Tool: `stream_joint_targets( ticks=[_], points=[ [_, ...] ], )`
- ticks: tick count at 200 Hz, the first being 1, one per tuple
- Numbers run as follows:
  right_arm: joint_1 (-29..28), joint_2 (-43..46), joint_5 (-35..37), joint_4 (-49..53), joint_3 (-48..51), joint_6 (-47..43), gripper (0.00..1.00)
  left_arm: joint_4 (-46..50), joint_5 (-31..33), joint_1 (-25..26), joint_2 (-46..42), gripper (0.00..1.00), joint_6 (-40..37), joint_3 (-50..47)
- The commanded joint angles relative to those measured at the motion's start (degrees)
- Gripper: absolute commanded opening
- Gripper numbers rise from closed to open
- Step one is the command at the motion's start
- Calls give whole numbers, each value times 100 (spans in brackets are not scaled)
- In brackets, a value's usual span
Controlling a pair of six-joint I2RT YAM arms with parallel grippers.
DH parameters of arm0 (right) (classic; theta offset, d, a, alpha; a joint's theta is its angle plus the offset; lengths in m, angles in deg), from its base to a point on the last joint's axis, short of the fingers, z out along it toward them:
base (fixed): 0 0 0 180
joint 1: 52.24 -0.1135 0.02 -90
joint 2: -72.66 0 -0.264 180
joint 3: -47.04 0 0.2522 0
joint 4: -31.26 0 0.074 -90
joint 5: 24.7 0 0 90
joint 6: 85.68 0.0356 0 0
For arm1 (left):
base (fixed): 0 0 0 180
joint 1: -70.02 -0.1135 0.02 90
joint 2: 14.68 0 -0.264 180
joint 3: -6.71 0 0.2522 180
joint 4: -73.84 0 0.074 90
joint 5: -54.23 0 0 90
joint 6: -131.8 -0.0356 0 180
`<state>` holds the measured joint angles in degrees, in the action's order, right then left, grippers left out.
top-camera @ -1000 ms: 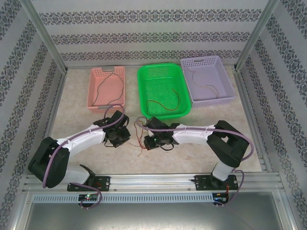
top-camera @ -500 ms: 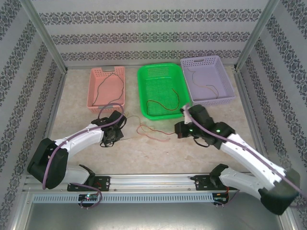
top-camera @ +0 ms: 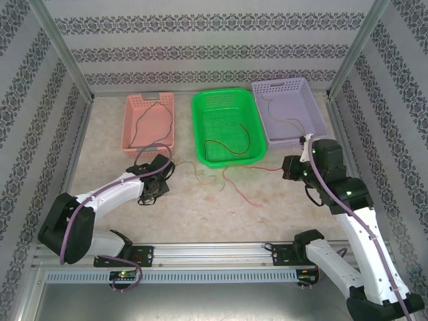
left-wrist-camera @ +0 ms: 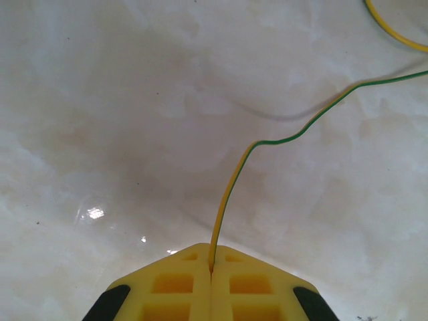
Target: Untangle the cables
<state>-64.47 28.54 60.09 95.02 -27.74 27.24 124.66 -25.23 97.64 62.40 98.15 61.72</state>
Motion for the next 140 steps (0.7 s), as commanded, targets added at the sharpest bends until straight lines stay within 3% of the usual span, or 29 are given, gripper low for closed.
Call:
stream_joint_targets(
  ticks=[1,42,77,102,118,140],
  points=[
    [404,-19,544,-24,-462,-174,0,302,229,-98,-116,0,-126,-16],
    [819,-482,510,-615,-1186,-141,0,284,237,-105,-136,0,-151,0],
    [819,-750,-68,-1032,-1422,-96,0,179,74,-107,-145,0,-186,233],
    [814,-773,-715,-1354,-1229,38,0,276,-33,-101,-323,36,-128,774],
    [797,-800,-1236,-1605,-1072,185,0,381,-124,-106,-490,47,83,1259],
    [659,-808,-1456,-1853,-850,299,0,426,-299,-100,-656,52,560,1944]
  ],
)
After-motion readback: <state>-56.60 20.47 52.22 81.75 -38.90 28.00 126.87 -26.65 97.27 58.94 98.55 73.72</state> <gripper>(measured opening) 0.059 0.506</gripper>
